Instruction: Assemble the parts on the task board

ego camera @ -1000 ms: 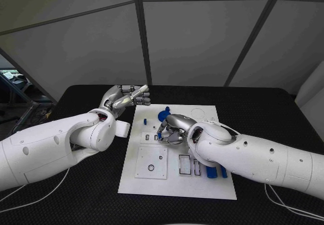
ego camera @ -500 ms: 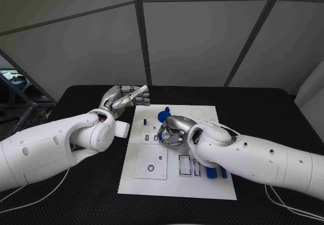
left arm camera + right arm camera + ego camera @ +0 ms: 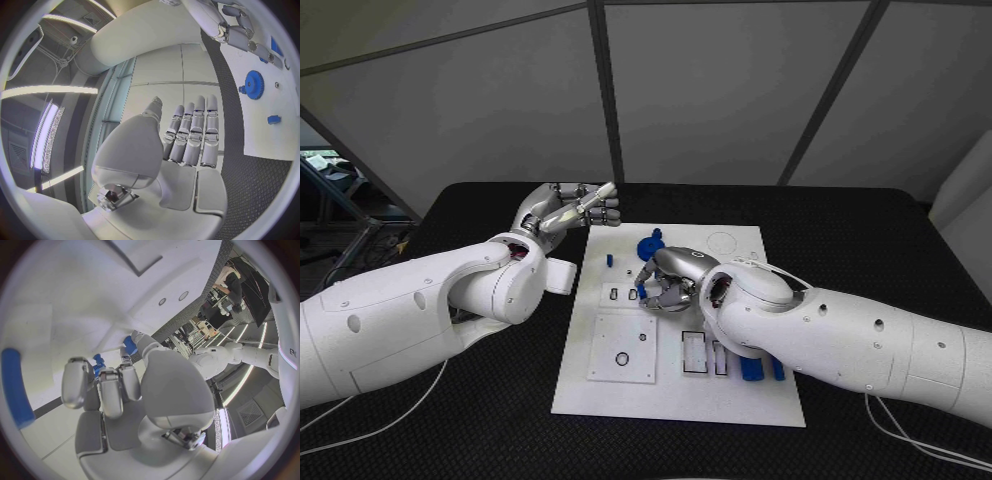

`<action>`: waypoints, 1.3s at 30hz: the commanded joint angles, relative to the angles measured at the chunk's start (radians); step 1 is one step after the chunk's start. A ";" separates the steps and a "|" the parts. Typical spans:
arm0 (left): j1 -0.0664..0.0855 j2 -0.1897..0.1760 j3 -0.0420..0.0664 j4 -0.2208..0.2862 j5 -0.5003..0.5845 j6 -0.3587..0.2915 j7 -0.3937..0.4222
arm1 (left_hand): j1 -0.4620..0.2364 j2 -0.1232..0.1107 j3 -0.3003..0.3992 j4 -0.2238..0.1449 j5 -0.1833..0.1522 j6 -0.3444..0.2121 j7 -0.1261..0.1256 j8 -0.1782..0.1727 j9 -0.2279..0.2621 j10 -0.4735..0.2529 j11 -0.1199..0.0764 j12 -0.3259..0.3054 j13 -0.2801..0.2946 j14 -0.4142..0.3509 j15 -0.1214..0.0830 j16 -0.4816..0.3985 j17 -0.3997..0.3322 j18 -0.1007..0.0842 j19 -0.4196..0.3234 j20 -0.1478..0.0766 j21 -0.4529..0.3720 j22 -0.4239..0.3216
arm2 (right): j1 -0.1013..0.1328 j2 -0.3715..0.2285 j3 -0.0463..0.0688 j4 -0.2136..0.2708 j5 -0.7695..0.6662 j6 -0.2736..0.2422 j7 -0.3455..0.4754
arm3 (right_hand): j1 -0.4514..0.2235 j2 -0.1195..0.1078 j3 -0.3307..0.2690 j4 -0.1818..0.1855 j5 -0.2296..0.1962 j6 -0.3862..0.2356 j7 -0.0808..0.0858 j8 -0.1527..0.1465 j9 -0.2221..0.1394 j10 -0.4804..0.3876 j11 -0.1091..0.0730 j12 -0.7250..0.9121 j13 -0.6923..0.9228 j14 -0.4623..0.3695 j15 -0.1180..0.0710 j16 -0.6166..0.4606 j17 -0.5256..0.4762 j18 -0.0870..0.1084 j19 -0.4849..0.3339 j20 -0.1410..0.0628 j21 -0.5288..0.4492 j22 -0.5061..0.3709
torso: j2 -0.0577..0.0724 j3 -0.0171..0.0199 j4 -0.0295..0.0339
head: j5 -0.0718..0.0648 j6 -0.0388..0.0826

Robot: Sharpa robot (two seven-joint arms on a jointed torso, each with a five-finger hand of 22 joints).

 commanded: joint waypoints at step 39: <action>0.072 0.108 -0.031 -0.108 -0.949 0.417 -0.921 | -0.222 0.021 -0.201 0.132 -0.019 0.088 -0.151 0.325 0.350 0.276 -0.170 0.993 0.945 0.329 -0.170 0.440 0.546 -0.128 0.500 -0.170 0.971 1.028 | 0.108 -0.374 0.062 0.119 0.488 -0.180 0.414 | 0.050 0.009 -0.162 0.060 0.097 -0.024 -0.011 0.050 0.007 -0.144 -0.008 -0.184 -0.096 0.054 -0.004 -0.099 0.077 0.056 -0.151 -0.002 -0.179 -0.267 | -0.066 0.0289 -0.0163 | 0.039 -0.018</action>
